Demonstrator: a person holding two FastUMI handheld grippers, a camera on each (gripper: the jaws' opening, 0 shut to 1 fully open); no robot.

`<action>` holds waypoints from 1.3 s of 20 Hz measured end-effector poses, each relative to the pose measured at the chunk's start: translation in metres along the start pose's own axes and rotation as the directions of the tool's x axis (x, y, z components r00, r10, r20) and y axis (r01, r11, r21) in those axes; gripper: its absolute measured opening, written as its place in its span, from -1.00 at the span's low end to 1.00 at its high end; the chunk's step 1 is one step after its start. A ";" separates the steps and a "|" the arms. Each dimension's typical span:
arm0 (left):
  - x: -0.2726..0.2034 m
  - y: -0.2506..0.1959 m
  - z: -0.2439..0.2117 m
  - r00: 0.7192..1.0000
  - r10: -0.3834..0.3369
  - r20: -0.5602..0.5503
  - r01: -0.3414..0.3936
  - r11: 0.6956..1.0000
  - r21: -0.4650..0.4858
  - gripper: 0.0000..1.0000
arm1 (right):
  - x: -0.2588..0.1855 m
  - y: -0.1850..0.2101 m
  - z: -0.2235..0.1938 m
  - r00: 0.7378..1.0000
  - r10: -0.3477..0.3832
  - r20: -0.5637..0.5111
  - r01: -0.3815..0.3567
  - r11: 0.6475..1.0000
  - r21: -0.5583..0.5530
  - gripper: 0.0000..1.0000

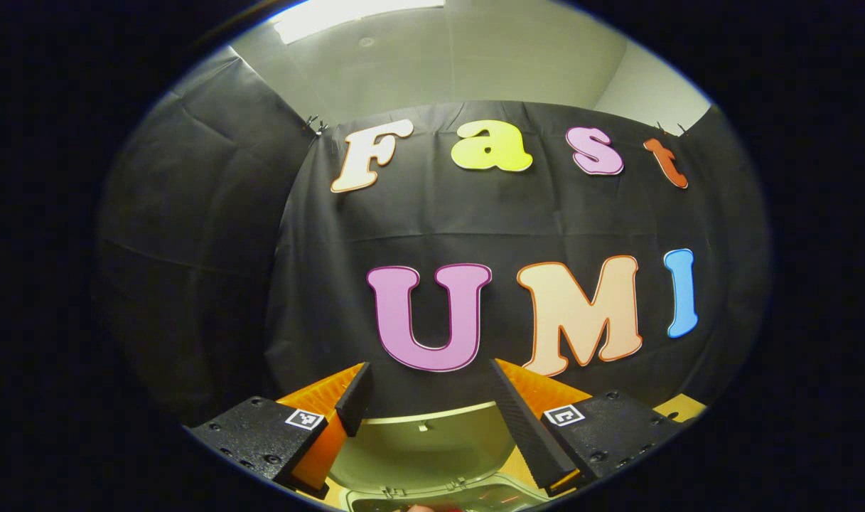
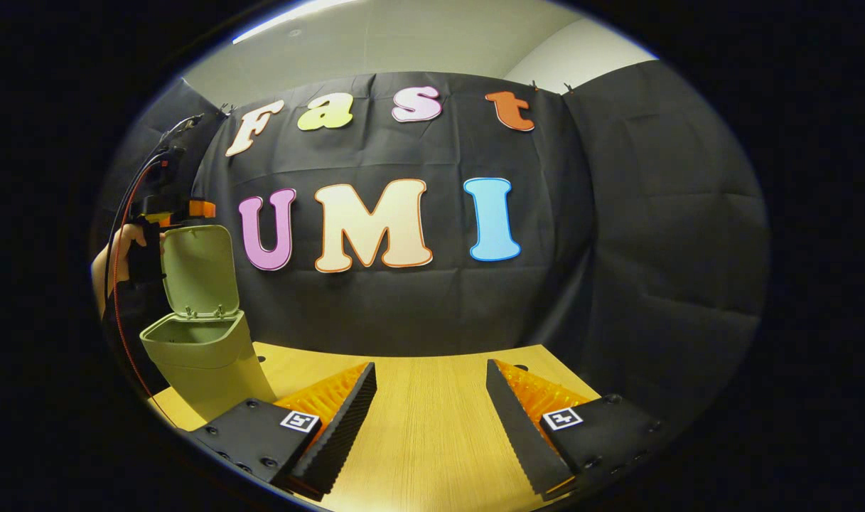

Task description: Press the lid of the desktop garbage bin to open it, pick up the crumpled paper on the desktop and throw it into the bin, then pick up the pop can on the desktop and drop it into the bin, and finally close the garbage bin lid.

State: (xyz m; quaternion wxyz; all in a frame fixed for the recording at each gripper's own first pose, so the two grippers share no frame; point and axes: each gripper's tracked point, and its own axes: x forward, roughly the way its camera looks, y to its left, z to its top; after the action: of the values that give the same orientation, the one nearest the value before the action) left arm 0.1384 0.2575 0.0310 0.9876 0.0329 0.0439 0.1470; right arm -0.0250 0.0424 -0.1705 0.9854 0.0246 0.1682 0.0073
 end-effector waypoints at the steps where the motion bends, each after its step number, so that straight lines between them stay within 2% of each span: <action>1: 0.000 0.001 -0.004 1.000 0.005 -0.011 -0.005 1.000 -0.007 0.92 | 0.001 0.000 -0.001 1.000 0.005 -0.001 -0.005 1.000 -0.002 0.95; 4: -0.005 0.002 -0.004 1.000 0.022 -0.007 -0.022 1.000 0.013 0.94 | 0.006 0.000 -0.004 0.999 0.028 -0.017 -0.028 1.000 0.001 0.96; 5: -0.011 -0.001 -0.004 1.000 0.019 -0.005 -0.019 1.000 0.014 0.88 | 0.008 -0.001 -0.003 0.999 0.037 -0.016 -0.037 0.999 0.000 0.95; 12: -0.054 -0.014 -0.010 0.999 0.044 -0.010 -0.044 0.999 0.010 0.90 | 0.022 -0.012 0.002 0.993 0.116 -0.017 -0.116 0.993 0.005 0.95; 20: -0.102 -0.028 -0.036 0.995 0.079 -0.056 -0.079 0.997 0.002 0.88 | 0.033 -0.016 -0.007 0.976 0.214 -0.046 -0.214 0.977 -0.001 0.96; 26: -0.127 -0.039 -0.068 0.990 0.073 -0.123 -0.077 0.996 -0.033 0.89 | 0.030 -0.015 -0.012 0.964 0.257 -0.064 -0.258 0.966 -0.012 0.96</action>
State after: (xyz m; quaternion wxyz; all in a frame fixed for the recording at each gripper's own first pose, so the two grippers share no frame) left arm 0.0224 0.1865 -0.0299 0.9773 0.0068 0.0997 0.1866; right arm -0.0001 0.0288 -0.1922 0.9706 0.0362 0.1938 0.1378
